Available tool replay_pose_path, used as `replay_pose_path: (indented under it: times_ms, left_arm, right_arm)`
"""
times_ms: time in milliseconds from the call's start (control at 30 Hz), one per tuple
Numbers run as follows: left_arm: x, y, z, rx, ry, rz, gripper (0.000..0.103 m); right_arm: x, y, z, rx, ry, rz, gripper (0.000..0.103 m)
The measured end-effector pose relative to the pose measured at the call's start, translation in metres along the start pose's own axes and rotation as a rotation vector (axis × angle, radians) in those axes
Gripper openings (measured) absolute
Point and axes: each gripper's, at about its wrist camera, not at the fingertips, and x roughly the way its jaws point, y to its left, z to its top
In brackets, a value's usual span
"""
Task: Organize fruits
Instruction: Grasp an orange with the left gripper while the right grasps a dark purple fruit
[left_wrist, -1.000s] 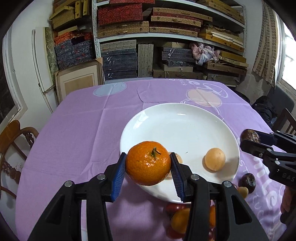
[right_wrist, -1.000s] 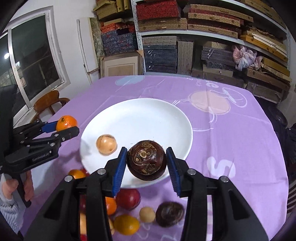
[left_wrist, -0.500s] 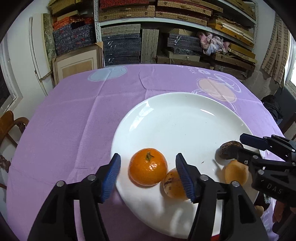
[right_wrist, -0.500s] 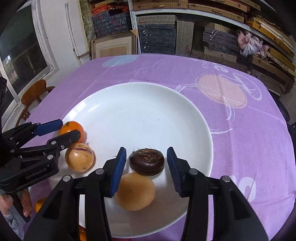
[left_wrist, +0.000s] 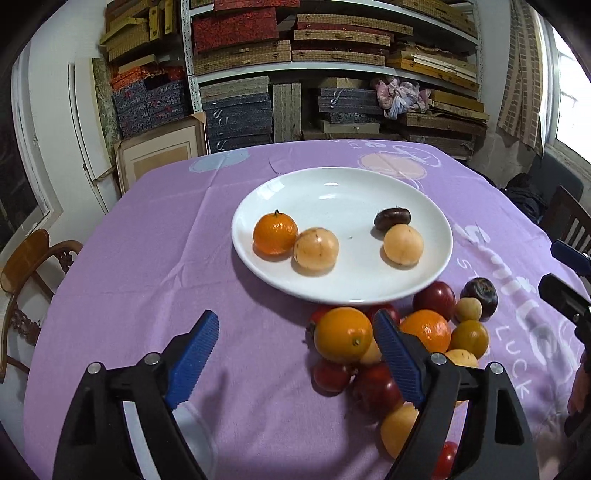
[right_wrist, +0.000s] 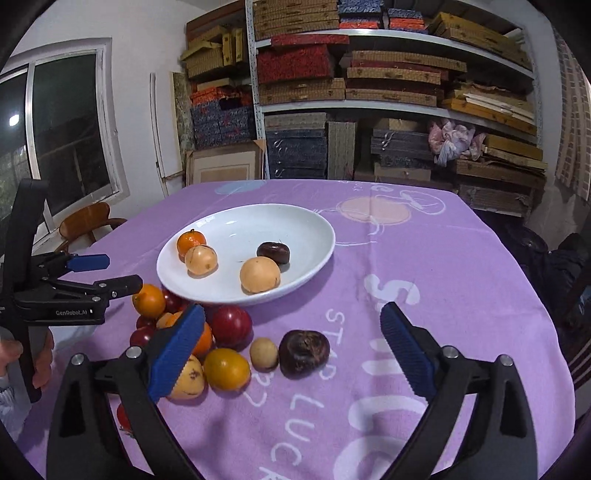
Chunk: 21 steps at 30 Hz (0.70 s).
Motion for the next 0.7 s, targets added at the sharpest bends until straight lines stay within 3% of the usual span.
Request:
replay_pose_path:
  times_ms: [233,433,600,700]
  left_arm:
    - [0.024,0.002,-0.008,-0.058,0.032,-0.022,0.086]
    - [0.032,0.006,-0.008,-0.098,0.037,-0.057,0.085]
    - [0.03,0.004,-0.009,-0.087,0.023,-0.068,0.071]
    - [0.03,0.001,-0.01,-0.069,0.022,-0.064,0.047]
  right_arm:
    - [0.015,-0.029,-0.005,0.104,0.067,0.008,0.094]
    - [0.015,-0.045,-0.005,0.191,0.069,0.03,0.094]
    - [0.018,-0.041,-0.007,0.179,0.086,0.031,0.094]
    - [0.021,-0.037,-0.008,0.161,0.095,0.034,0.094]
